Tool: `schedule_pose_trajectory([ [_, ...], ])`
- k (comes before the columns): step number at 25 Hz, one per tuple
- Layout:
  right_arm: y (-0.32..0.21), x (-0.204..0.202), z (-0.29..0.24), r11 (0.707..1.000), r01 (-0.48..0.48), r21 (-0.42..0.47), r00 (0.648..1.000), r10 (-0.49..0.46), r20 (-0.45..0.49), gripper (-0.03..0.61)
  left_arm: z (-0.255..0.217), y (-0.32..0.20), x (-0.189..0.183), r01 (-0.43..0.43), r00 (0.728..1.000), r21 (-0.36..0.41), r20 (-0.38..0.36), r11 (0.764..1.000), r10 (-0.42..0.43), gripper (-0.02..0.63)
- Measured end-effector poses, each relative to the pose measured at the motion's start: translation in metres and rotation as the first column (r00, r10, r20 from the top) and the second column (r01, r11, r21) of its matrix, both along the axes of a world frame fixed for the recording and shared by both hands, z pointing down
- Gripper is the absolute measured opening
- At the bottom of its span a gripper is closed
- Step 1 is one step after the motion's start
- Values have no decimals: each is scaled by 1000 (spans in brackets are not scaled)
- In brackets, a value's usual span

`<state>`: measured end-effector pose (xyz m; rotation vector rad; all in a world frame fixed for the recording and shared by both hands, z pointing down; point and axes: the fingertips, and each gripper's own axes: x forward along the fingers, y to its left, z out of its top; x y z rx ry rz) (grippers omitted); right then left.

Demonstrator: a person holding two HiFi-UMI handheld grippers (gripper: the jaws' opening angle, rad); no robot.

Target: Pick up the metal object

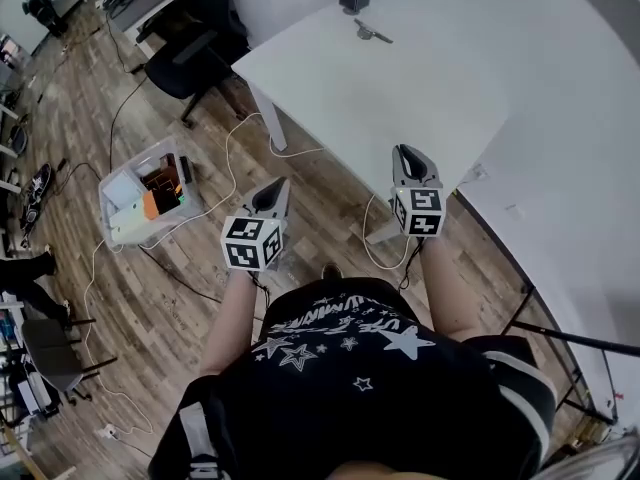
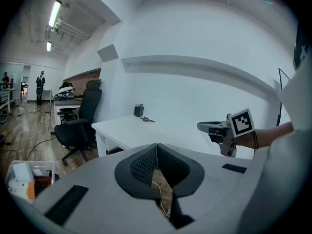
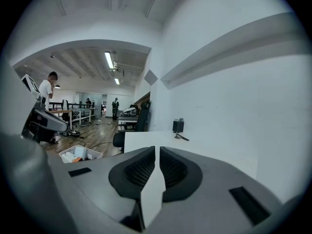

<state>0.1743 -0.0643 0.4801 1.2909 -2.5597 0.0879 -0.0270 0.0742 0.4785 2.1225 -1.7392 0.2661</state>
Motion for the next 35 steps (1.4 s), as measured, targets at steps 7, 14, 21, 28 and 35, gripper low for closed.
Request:
schedule_pose_trajectory([
  [7,-33,-11,11,1000,13,-21,1000,-13,-4,58,4,-38,-11,8,1000,-7,-7,1000,-8,20],
  [14,-60,-33,21,999,5,-32,1000,-6,-23,58,10,-72,-43,9,1000,-8,-24,1000,-9,20],
  [21,-129,-69,25,998,-59,-28,997,57,-55,58,23,-154,-100,-26,999,-11,-43,1000,26,20],
  [28,-222,-105,13,986,-167,19,976,168,-138,58,19,-255,-151,-99,994,-12,-53,995,98,20],
  [35,-290,-128,17,974,-229,6,938,222,-265,60,16,-336,-180,-186,981,-12,-62,982,185,20],
])
